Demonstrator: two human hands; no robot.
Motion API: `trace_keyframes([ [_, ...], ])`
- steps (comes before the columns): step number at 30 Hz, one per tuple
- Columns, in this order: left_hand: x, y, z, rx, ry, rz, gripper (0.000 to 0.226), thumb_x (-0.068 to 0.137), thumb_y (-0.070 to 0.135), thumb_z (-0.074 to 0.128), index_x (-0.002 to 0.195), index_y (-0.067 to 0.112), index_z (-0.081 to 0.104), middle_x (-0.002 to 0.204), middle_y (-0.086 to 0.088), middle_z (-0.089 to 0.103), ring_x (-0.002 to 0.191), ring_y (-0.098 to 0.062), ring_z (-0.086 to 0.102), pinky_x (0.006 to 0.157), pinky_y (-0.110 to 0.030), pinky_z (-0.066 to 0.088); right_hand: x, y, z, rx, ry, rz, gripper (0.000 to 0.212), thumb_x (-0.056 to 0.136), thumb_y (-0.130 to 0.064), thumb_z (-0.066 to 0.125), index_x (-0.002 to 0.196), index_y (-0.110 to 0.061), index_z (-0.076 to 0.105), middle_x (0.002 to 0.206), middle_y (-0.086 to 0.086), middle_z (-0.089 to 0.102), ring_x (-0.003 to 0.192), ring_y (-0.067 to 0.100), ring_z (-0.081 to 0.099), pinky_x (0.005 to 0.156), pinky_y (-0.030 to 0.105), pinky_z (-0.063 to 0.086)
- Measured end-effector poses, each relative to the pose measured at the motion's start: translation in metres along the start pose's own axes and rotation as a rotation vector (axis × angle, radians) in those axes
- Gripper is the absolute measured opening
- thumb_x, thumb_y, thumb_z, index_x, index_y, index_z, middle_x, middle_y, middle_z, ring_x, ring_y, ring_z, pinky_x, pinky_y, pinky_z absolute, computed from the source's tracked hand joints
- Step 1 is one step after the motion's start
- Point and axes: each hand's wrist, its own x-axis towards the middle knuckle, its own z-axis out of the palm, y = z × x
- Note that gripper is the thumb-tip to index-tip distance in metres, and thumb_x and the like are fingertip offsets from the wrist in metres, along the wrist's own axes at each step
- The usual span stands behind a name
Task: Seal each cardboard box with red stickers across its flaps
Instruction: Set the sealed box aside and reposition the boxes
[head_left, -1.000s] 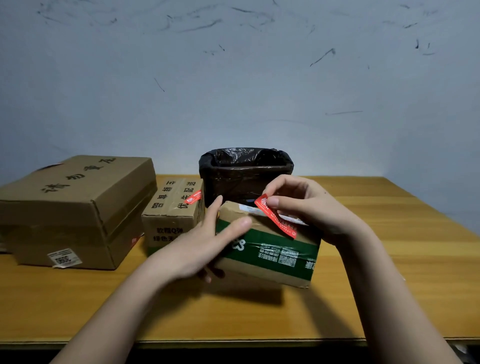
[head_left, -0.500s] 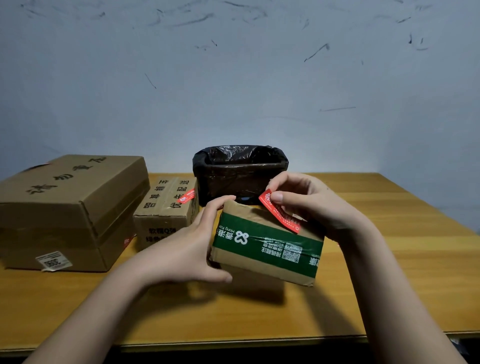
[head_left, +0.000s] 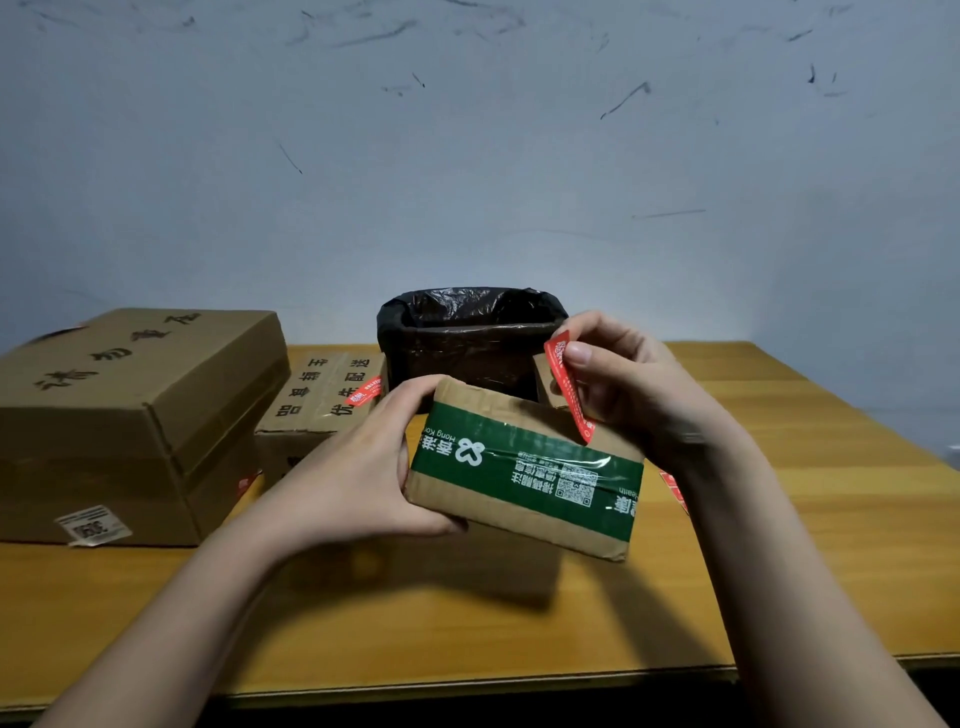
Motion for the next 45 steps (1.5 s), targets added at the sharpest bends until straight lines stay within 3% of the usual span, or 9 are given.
trace_keyframes([
  [7,0.001,0.0,0.0,-0.024,-0.011,-0.02,0.107,0.05,0.051,0.086,0.132,0.052,0.019,0.132,0.025,0.043,0.113,0.003,0.05,0.097,-0.031,0.046,-0.002,-0.003,0.003,0.038,0.004,0.0,0.007,0.064,-0.024,0.072,0.071,-0.025,0.072,0.065,-0.004,0.064,0.058,0.009,0.055,0.053,0.013,0.045],
  [12,0.0,-0.001,0.001,-0.046,-0.014,-0.047,0.098,0.046,0.058,0.082,0.12,0.067,0.017,0.121,0.018,0.052,0.1,-0.015,0.06,0.089,-0.041,0.05,0.001,-0.001,-0.001,0.161,-0.023,-0.042,0.021,0.058,-0.032,0.085,0.075,-0.025,0.073,0.071,-0.007,0.068,0.064,0.004,0.062,0.069,0.02,0.051],
  [18,-0.002,0.001,-0.002,-0.062,0.0,-0.072,0.099,0.044,0.061,0.081,0.116,0.072,0.014,0.119,0.005,0.056,0.104,-0.017,0.058,0.092,-0.04,0.049,0.006,-0.005,0.001,0.351,0.06,-0.11,0.031,0.048,-0.027,0.091,0.074,-0.021,0.075,0.075,-0.003,0.071,0.065,0.007,0.066,0.061,0.022,0.055],
  [24,-0.001,0.006,-0.005,-0.016,0.015,-0.076,0.096,0.052,0.046,0.087,0.114,0.068,0.017,0.121,0.005,0.056,0.103,-0.018,0.057,0.087,-0.033,0.048,0.004,-0.009,-0.003,0.293,0.06,-0.116,0.03,0.051,-0.029,0.09,0.076,-0.023,0.075,0.078,-0.004,0.072,0.069,0.006,0.066,0.066,0.021,0.055],
  [29,-0.002,0.002,-0.006,-0.035,0.068,-0.111,0.097,0.04,0.067,0.078,0.116,0.07,0.019,0.113,-0.006,0.062,0.095,-0.016,0.061,0.087,-0.04,0.05,-0.005,-0.022,-0.006,0.184,0.079,-0.095,0.024,0.067,-0.02,0.076,0.088,-0.019,0.065,0.076,-0.008,0.067,0.067,0.003,0.062,0.064,0.018,0.052],
  [33,-0.001,0.003,-0.002,-0.061,0.093,-0.105,0.107,0.043,0.06,0.085,0.131,0.054,0.025,0.119,0.022,0.054,0.098,0.003,0.057,0.084,-0.012,0.045,-0.014,-0.028,0.002,0.018,0.099,-0.059,0.016,0.08,-0.009,0.055,0.095,-0.015,0.054,0.078,-0.011,0.064,0.062,0.002,0.058,0.057,0.019,0.052],
  [38,-0.001,0.004,0.002,0.009,0.106,-0.089,0.112,0.038,0.074,0.074,0.135,0.05,0.022,0.118,0.039,0.033,0.102,0.006,0.045,0.077,-0.004,0.033,-0.019,-0.029,0.005,0.016,0.075,0.0,0.019,0.075,-0.013,0.064,0.092,-0.021,0.062,0.093,-0.004,0.064,0.071,0.012,0.058,0.056,0.025,0.056],
  [41,-0.001,0.005,0.003,0.01,0.13,-0.094,0.112,0.041,0.069,0.076,0.136,0.049,0.022,0.113,0.04,0.03,0.098,0.006,0.042,0.076,-0.003,0.03,-0.019,-0.027,0.004,-0.055,0.067,-0.015,0.02,0.071,-0.021,0.07,0.089,-0.027,0.065,0.096,-0.004,0.063,0.077,0.015,0.053,0.069,0.031,0.051],
  [45,-0.001,0.003,0.004,-0.004,0.163,-0.093,0.115,0.037,0.073,0.071,0.139,0.045,0.024,0.112,0.036,0.035,0.103,0.012,0.038,0.076,-0.004,0.03,-0.019,-0.021,0.005,-0.024,0.061,-0.039,0.017,0.084,-0.006,0.064,0.096,-0.019,0.06,0.101,0.003,0.059,0.082,0.013,0.058,0.092,0.046,0.053],
])
